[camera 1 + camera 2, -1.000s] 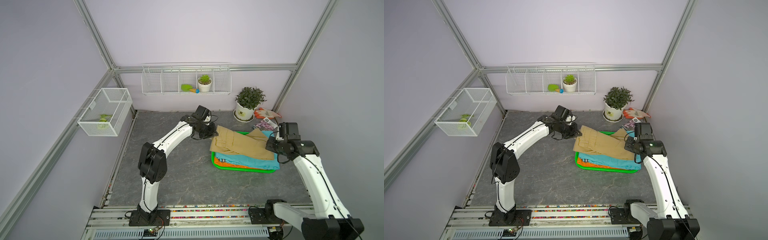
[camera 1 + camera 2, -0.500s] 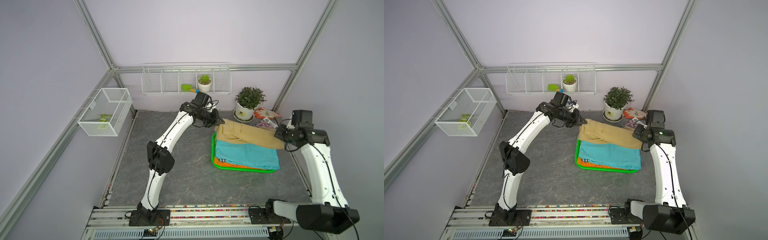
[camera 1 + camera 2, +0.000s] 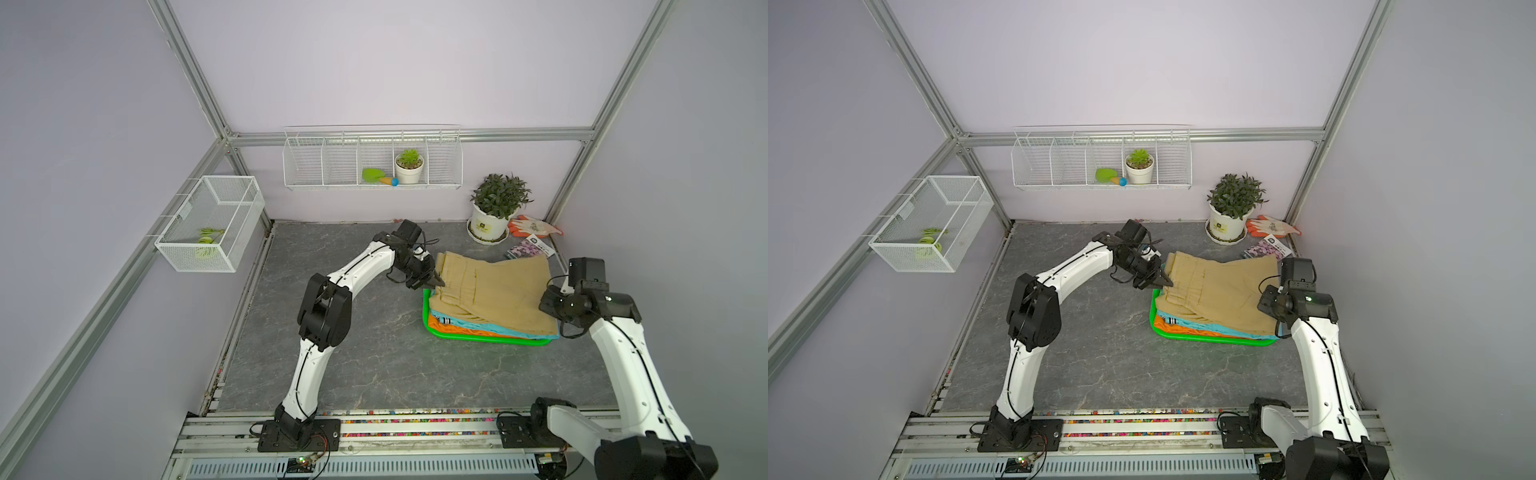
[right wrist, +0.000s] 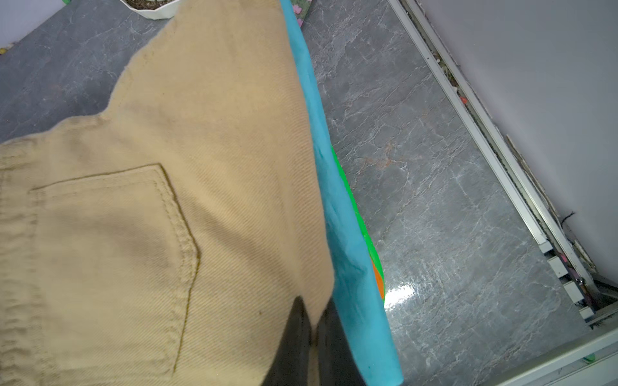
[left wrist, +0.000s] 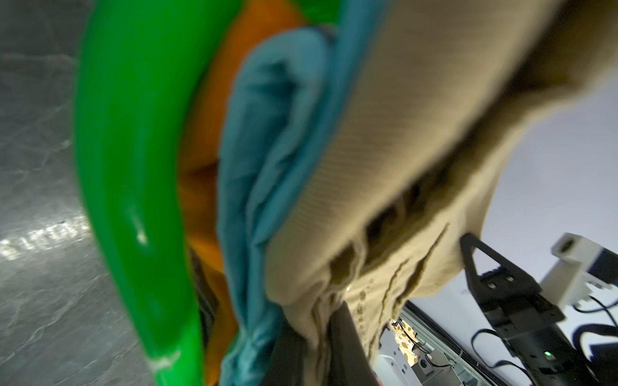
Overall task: Put the folded long pants in the basket
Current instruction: Place the long pant in the basket.
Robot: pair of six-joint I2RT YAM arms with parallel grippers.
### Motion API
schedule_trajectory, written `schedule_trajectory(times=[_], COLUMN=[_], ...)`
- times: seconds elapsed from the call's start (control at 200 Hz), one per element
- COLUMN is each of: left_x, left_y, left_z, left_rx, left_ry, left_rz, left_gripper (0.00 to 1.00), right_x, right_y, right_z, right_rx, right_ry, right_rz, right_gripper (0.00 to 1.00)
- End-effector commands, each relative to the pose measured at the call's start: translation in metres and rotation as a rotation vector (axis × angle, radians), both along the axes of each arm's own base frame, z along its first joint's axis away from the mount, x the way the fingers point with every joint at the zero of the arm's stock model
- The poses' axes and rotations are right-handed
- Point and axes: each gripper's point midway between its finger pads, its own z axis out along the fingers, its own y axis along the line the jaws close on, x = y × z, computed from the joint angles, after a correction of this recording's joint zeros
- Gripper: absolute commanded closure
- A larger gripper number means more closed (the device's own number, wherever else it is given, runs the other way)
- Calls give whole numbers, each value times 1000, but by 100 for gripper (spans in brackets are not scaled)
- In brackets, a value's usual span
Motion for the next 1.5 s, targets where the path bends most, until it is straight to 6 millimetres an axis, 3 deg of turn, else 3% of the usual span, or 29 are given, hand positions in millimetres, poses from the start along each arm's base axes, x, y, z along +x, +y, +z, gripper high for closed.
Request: schedule_trajectory(times=[0.0,0.23,0.365,0.55,0.645,0.835,0.995,1.195,1.335,1.495], left_x=[1,-1,-5,-30,-46,-70,-66,-65,-72,-83], left_y=[6,5,7,29,33,18,13,7,11,17], left_z=[29,39,51,41,39,32,42,66,94,86], left_rx=[-46,-58,-81,-36,-76,-105,-124,-167,-203,-174], left_ry=[-90,-73,-94,-99,-90,-83,-120,-138,-171,-116], left_rz=[-5,-9,-20,-36,-40,-110,-114,-142,-159,-159], left_gripper=[100,96,70,51,49,53,63,85,86,86], right_x=[-15,-21,-17,-12,-11,-8,-7,-6,-7,-8], right_y=[-15,-22,-22,-20,-19,-14,-13,-13,-16,-19], right_z=[-3,-7,-9,-7,-8,-9,-10,-10,-9,-10], right_rx=[-74,-101,-74,-55,-45,-21,-14,-12,-29,-50], right_ry=[49,92,88,83,76,67,70,77,89,118], right_rz=[-57,-80,-88,-81,-77,-64,-60,-56,-58,-58], right_gripper=[100,97,97,97,97,96,95,95,94,92])
